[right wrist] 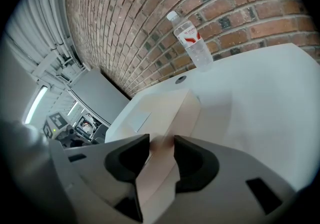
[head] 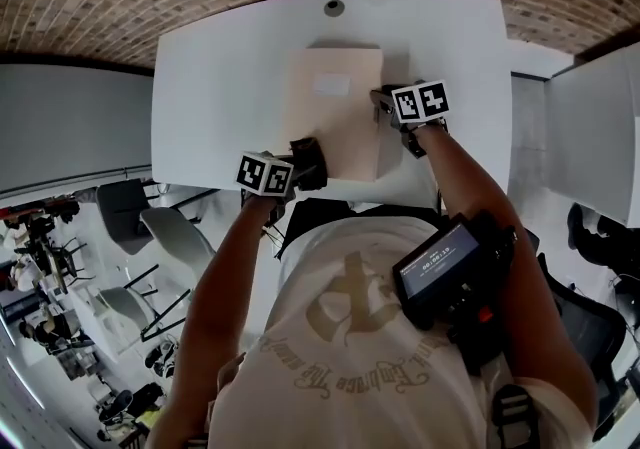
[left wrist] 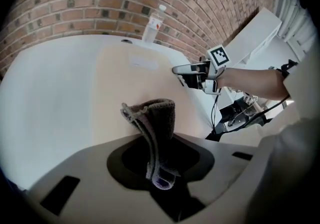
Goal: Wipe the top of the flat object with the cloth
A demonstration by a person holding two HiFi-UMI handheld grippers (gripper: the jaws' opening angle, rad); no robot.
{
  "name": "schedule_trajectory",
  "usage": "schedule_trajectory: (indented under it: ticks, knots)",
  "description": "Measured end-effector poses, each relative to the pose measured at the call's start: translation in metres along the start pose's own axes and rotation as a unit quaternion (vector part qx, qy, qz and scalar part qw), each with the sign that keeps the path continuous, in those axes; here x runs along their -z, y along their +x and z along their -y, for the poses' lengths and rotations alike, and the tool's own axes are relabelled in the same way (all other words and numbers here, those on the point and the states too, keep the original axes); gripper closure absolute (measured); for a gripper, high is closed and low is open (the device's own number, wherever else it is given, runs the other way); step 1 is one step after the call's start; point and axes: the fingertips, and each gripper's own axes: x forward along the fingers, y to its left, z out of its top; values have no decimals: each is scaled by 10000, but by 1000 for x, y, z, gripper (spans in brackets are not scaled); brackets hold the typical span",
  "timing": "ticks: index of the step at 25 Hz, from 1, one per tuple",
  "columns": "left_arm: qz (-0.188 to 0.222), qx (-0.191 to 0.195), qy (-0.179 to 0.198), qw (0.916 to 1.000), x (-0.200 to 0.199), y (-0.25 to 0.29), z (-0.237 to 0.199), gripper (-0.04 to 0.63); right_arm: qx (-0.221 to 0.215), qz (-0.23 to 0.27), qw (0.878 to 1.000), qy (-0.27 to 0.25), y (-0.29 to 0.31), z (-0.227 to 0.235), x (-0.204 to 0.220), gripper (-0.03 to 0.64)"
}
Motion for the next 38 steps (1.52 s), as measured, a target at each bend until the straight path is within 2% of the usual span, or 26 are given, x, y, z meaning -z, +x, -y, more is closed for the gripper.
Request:
schedule_trajectory:
  ticks: [9,12,16,20,23,28,33,38]
  knots:
    - [552,-533,-807,9938,19,-43,-65,488,62,-3,10000,-11,1,-1,2,453]
    - [810,-548,-1084,9893,21,-56,-80,488,104,-20,9999,-15,0,-1,2,454]
    - [1181,-534,-1172,9846,12,-71,-100,489,190,24,9998,80,-1,0,2,453]
    - [1810,-440,-1346,9732,-15,-86,-119,489,350,56,9992,169,-2,0,1,454]
    - [2158,-405,-1306,9668,-38,-89,-130,488,467,12,9988,141,-1,0,3,454]
    - [2392,-356,-1125,9638,-76,-79,-145,488,528,-79,9985,115,-1,1,4,454]
    - [2463,-393,-850,9647,-113,-72,-168,488,504,25,9981,348,0,0,3,453]
    - [2325,-438,-603,9697,-153,-58,-192,488,591,97,9969,515,-2,-2,5,454]
